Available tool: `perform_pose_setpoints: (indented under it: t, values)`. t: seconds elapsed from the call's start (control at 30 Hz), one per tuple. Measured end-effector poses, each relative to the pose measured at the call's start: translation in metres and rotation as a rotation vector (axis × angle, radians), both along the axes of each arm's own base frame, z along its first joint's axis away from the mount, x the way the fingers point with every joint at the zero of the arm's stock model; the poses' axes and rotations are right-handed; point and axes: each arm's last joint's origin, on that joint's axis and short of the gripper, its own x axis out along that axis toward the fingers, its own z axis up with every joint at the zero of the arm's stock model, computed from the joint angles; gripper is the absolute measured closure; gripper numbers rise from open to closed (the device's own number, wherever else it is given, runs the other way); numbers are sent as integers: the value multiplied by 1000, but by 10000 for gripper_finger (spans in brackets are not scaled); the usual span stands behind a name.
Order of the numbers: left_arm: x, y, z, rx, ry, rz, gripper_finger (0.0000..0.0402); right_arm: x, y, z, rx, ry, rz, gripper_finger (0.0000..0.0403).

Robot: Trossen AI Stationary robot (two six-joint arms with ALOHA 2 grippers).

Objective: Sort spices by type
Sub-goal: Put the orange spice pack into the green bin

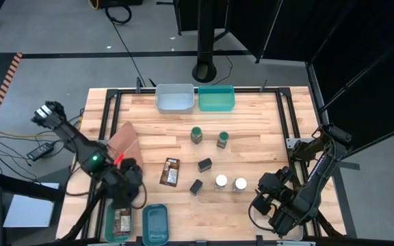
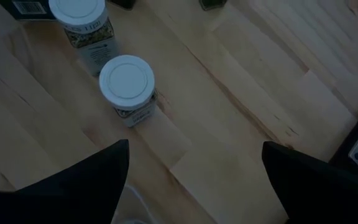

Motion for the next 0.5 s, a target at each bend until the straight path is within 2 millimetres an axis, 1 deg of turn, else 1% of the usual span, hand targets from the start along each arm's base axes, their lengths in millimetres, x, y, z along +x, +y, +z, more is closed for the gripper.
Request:
perform_pose_setpoints:
  t: [0.1, 0.2, 0.3, 0.43, 0.5]
  values:
    - [14, 16, 4, 91, -72, 33, 147, 0, 0, 0, -12, -13, 6, 29]
    - [27, 39, 5, 154, -94, 93, 147, 0, 0, 1, -23, -27, 10, 29]
    - [42, 60, 8, 194, -150, 108, 147, 1, 0, 1, -32, -38, 14, 29]
    - [67, 83, 10, 201, -259, 63, 147, 1, -1, 1, -47, -46, 27, 29]
    - [79, 93, 6, 191, -268, 30, 147, 1, -1, 1, -51, -45, 34, 29]
